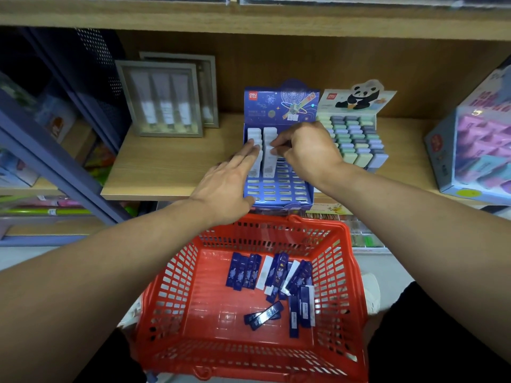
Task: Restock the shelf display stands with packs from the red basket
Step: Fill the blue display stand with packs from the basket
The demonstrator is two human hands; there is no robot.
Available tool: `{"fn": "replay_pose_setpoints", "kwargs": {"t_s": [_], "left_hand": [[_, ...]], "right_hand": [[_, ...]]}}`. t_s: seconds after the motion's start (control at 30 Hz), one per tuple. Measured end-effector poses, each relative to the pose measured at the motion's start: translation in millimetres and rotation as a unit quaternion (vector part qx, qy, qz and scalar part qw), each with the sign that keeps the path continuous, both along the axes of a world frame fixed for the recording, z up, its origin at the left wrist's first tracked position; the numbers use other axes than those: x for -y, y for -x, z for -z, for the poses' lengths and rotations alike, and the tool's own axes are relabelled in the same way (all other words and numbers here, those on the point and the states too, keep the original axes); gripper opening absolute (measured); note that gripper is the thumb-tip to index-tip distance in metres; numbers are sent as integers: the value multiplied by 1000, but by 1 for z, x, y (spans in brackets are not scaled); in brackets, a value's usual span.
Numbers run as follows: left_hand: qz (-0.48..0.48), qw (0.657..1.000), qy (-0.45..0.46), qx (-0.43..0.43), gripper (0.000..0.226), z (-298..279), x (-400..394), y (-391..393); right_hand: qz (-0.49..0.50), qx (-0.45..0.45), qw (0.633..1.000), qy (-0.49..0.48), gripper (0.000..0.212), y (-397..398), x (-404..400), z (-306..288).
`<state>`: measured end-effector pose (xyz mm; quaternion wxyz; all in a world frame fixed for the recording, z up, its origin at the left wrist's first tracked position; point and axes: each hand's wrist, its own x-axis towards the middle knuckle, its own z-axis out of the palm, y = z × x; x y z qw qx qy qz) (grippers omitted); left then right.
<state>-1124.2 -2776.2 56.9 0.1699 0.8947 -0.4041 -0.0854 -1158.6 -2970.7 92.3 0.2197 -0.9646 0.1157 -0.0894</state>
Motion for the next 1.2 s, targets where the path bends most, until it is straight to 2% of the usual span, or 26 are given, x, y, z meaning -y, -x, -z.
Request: {"fn": "replay_pose_setpoints", "kwargs": {"t_s": [0.3,0.4,0.43,0.47,0.53,0.57,0.6,0.63,0.67,0.7,0.73,0.77,0.8,0.83,0.87,0.93,1.0,1.1,1.17,1.2], "left_hand": [[3,1000,-1,-1,105,2,1,1],[-5,1000,-4,-6,105,3,1,2],[-20,1000,20,3,101,4,1,2],[-41,996,73,28,91,5,0,4],[-90,966,218,103,46,4,-2,13],[-94,948,275,130,21,3,-3,21],[-68,942,300,136,6,3,-4,31],[-20,949,283,134,14,7,-4,43],[52,971,205,113,19,16,-4,56],[127,986,82,64,20,27,-4,70],[181,981,-68,4,17,42,-6,83],[206,955,-206,-54,15,60,-11,92],[207,924,-304,-102,19,80,-15,96],[195,902,-359,-138,25,100,-19,95],[168,894,-382,-163,29,117,-21,90],[93,909,-364,-177,30,148,-17,73],[16,930,-318,-180,27,176,-5,66],[-50,925,-294,-235,30,223,16,81],[-76,916,-289,-267,36,252,26,93],[-91,913,-284,-279,39,264,31,98]], "right_hand": [[20,-65,998,15,29,0,-3,-2],[1,-51,996,67,27,6,-7,-3],[-14,-33,995,91,26,10,-7,-4],[-32,-2,993,111,24,14,-8,-6],[-64,59,990,112,19,23,-12,-11],[-80,71,990,93,15,29,-14,-15],[-100,63,991,63,12,37,-17,-19],[-123,39,991,31,9,45,-18,-21],[-147,1,989,0,8,55,-18,-20],[-170,-53,984,-21,9,63,-17,-14],[-193,-129,972,-25,10,72,-14,-4],[-210,-220,952,-11,12,80,-11,14],[-224,-310,924,8,12,88,-8,37],[-237,-387,891,35,13,96,-5,64],[-247,-447,856,74,15,104,-2,91],[-252,-503,812,155,19,114,5,142],[-201,-505,826,152,20,117,9,183],[-30,-486,873,34,24,114,12,243],[77,-473,876,-64,40,115,6,276],[107,-474,869,-91,57,116,4,289]]}}
